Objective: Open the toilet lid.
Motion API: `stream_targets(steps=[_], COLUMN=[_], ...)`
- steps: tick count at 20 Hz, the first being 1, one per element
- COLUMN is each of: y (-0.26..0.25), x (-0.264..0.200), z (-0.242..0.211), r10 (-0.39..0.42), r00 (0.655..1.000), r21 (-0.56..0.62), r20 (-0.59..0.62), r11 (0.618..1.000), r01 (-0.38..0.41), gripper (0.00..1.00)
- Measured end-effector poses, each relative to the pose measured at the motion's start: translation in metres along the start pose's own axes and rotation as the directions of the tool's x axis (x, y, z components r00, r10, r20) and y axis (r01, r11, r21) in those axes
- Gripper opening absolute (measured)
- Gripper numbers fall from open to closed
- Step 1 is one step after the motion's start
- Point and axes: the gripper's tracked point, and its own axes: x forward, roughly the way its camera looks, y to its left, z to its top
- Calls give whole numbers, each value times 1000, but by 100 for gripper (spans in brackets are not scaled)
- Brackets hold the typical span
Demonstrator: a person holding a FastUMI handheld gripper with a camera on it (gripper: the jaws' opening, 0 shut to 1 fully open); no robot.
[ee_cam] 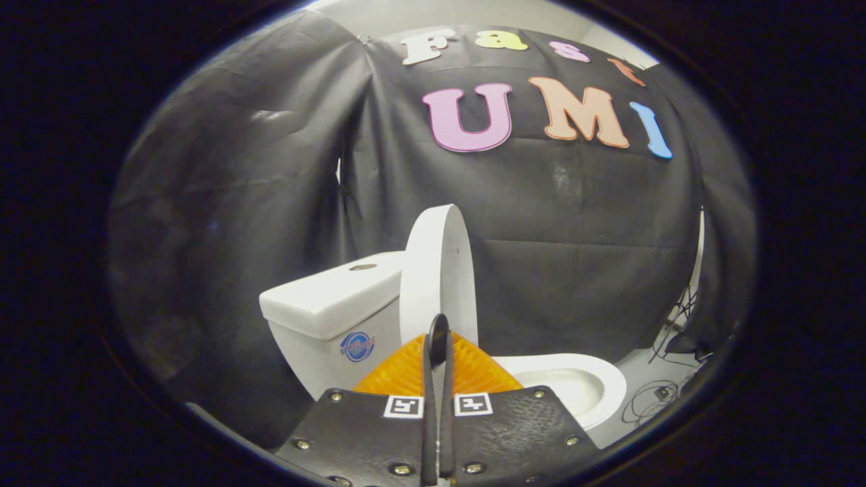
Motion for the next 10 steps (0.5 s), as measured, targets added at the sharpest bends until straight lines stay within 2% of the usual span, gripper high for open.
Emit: stream_targets(steps=[10], y=[23], x=[3], z=[-3], r10=[66], r00=[998], r21=[28], r20=[22], r11=[997], r01=[-67], gripper=[4])
